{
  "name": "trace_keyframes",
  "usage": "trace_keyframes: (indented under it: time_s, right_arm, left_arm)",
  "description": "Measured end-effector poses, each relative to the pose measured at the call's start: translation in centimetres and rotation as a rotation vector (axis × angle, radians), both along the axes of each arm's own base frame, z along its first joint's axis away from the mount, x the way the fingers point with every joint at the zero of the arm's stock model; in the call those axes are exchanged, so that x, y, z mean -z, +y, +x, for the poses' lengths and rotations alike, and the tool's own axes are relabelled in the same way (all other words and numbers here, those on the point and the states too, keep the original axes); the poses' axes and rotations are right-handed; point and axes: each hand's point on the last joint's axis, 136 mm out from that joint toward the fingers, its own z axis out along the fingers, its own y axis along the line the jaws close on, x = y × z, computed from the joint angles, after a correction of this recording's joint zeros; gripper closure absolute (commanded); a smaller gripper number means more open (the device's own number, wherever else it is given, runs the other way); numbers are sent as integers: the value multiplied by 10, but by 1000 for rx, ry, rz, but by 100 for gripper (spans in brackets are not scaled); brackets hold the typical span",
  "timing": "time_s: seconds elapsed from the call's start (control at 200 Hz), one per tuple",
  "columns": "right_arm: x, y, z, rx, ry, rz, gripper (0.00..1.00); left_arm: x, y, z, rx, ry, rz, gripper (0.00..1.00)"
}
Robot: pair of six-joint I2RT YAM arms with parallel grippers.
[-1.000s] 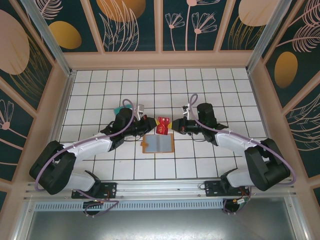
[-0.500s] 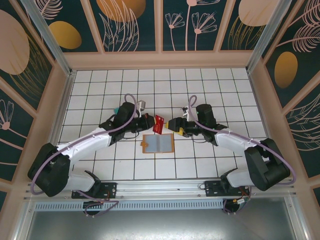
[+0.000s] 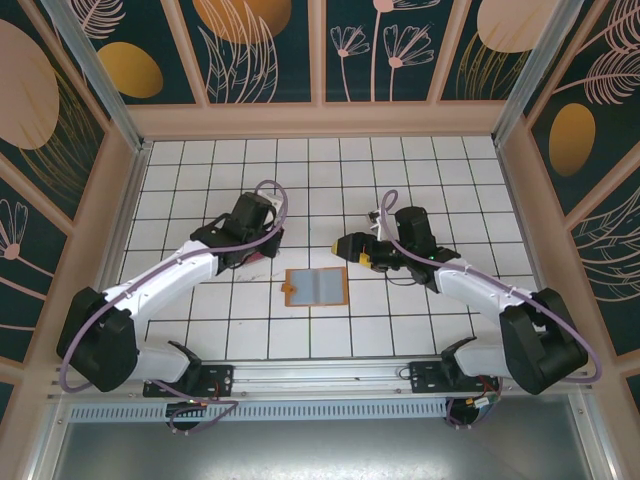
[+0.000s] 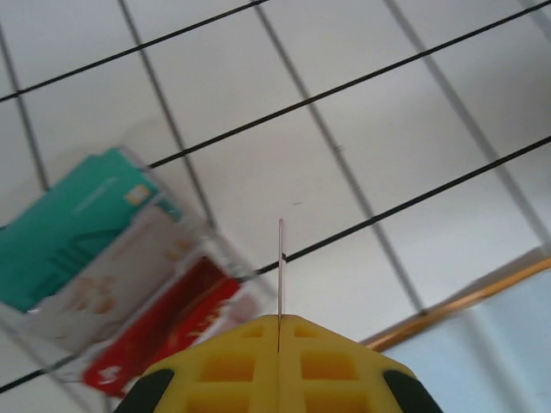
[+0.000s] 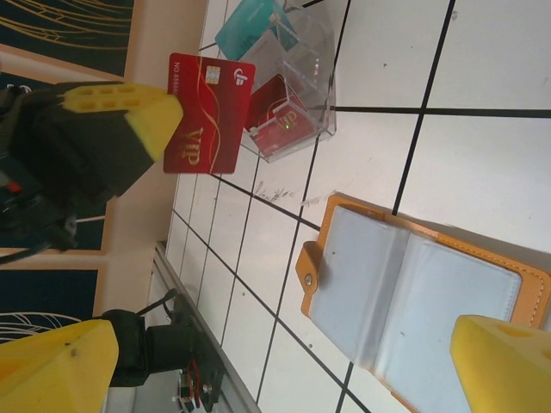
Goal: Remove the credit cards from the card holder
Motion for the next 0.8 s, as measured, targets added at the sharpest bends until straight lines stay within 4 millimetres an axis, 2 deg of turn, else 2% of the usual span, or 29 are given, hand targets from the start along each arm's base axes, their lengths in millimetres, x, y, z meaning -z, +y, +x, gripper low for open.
trace_keyframes:
  time_s: [0.125,0.52,0.801]
  right_arm:
    - [-1,-1,-1,-3,-7,-5,1]
    - [-2,-2,-1,3,-14,-8,1]
    - [-2,-2,-1,2,-17,-8,1]
  left_arm:
    - [3,15,6,78,-27,112,100]
    - [6,21,4,373,-105,370,100]
    - [15,24,1,485,-115,463,100]
